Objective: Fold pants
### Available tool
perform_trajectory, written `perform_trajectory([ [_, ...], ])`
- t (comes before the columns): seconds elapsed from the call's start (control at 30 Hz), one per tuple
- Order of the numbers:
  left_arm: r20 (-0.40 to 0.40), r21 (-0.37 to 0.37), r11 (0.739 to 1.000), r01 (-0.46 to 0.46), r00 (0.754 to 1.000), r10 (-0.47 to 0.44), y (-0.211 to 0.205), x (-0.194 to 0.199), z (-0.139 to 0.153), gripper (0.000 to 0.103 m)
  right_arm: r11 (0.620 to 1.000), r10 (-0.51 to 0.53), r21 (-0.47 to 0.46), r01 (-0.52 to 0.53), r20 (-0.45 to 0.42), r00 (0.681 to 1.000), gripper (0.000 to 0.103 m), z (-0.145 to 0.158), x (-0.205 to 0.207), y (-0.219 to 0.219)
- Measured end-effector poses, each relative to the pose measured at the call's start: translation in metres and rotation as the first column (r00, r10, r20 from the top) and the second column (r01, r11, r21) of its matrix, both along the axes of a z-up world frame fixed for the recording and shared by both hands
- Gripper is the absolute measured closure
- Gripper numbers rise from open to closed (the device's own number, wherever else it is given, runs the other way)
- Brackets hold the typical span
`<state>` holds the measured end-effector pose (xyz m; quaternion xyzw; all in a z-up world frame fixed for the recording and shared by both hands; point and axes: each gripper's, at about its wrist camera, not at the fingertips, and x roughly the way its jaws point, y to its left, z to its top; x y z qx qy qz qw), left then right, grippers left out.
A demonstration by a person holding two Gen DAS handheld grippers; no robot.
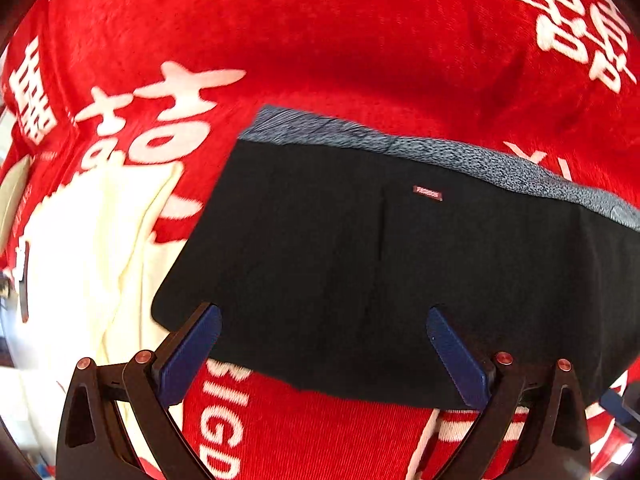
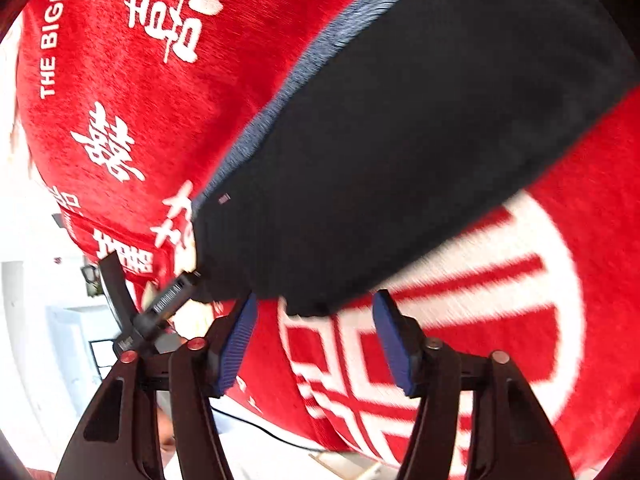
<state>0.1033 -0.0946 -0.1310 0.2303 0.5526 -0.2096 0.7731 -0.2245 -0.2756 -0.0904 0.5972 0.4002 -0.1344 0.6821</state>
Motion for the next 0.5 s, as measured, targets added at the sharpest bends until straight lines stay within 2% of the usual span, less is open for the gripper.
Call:
perform_trajectory([
  [0.07, 0.002, 0.022, 1.000, 0.014, 1.000, -0.014, -0.004, -0.001, -0.008, 0.000, 1.000, -0.016, 0.021, 0.015, 0.017, 1.000, 0.049, -0.007, 0.011, -0.001],
  [0.1, 0.000, 0.045, 0.999, 0.024, 1.000, -0.024, -0.005, -0.003, -0.014, 0.000, 0.999, -0.017, 0.027, 0.017, 0.006, 1.000, 0.058, -0.010, 0.015, 0.000],
  [0.13, -0.001, 0.078, 0.996, 0.043, 0.999, -0.043, -0.007, -0.005, -0.022, 0.000, 0.999, -0.013, 0.037, 0.014, -0.028, 1.000, 0.086, -0.016, 0.019, 0.000],
  [0.17, 0.014, 0.087, 0.994, 0.065, 0.998, -0.066, -0.008, -0.008, -0.024, 0.000, 0.998, -0.015, 0.059, 0.019, -0.064, 0.998, 0.094, -0.023, 0.022, 0.000],
  [0.23, 0.029, 0.099, 0.991, 0.094, 0.995, -0.098, -0.009, -0.011, -0.021, 0.000, 0.993, -0.059, 0.103, 0.065, -0.059, 0.996, 0.096, -0.022, 0.018, -0.002],
  [0.3, 0.011, 0.086, 0.992, 0.094, 0.995, -0.095, -0.004, -0.010, -0.021, 0.000, 0.998, -0.041, 0.038, 0.042, -0.044, 0.998, 0.099, -0.005, 0.014, 0.001],
  [0.37, 0.012, 0.082, 0.990, 0.114, 0.993, -0.116, -0.001, -0.010, -0.025, 0.000, 1.000, -0.017, -0.005, 0.017, -0.081, 0.997, 0.099, 0.003, 0.005, 0.009],
  [0.47, 0.020, 0.094, 0.988, 0.119, 0.992, -0.122, -0.003, -0.012, -0.023, 0.000, 1.000, 0.020, -0.008, -0.022, -0.208, 0.978, 0.103, -0.018, -0.003, 0.016],
  [0.5, 0.017, 0.106, 0.987, 0.117, 0.993, -0.119, -0.005, -0.013, -0.019, 0.000, 1.000, 0.022, 0.007, -0.021, -0.204, 0.979, 0.103, -0.022, -0.008, 0.015],
])
